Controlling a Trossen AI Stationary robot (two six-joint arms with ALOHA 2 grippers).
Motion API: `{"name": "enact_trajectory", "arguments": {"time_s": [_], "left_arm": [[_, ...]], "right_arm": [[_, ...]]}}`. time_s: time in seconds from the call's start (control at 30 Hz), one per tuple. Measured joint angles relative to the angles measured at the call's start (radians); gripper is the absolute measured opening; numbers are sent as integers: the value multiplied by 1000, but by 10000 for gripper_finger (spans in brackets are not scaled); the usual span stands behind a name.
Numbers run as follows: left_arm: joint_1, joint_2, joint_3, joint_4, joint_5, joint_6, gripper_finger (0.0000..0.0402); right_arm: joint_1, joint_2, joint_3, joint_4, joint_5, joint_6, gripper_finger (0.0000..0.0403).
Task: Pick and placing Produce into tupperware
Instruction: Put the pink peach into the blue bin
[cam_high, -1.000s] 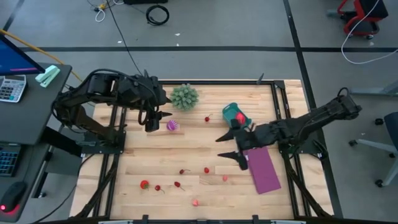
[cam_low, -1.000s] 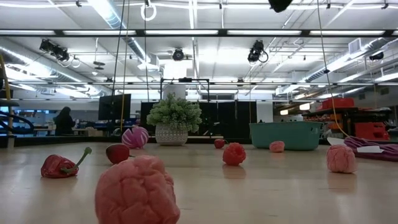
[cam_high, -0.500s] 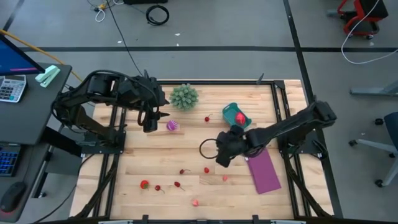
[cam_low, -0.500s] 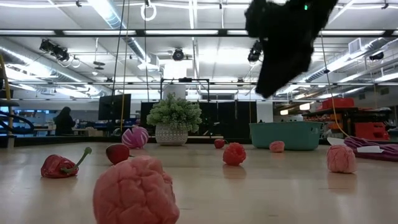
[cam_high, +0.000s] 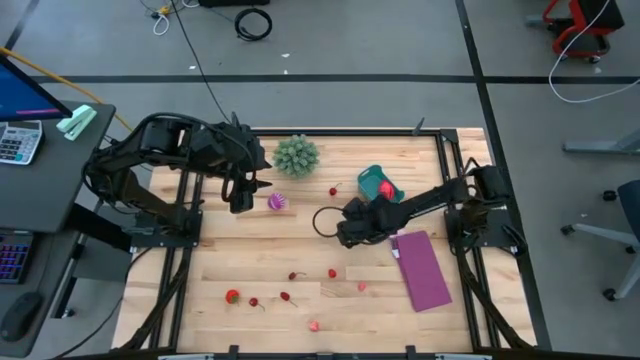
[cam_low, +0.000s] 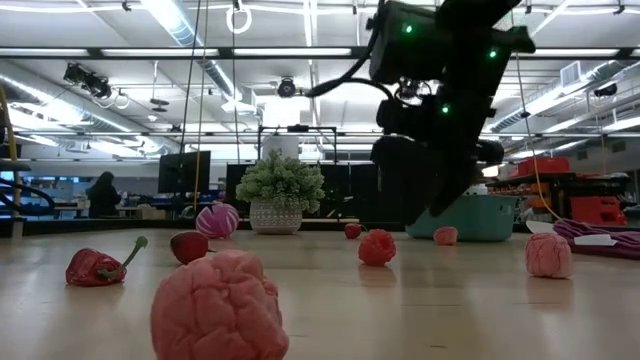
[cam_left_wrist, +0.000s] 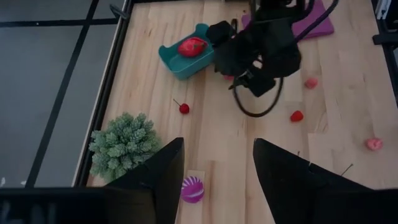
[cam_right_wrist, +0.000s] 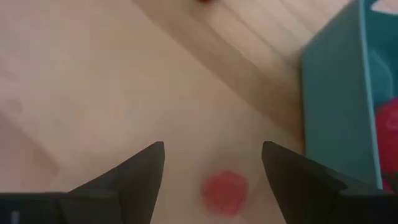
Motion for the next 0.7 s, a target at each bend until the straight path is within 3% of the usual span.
{"name": "enact_trajectory", "arguments": {"time_s": [0.3, 0.7], "left_arm": [[0, 0, 0, -5, 0, 0, 196], [-2, 0, 0, -5, 0, -27, 193]], "right_arm": [[-26, 2, 0, -43, -84, 60, 280], [6, 2, -1, -93, -98, 151, 280]]}}
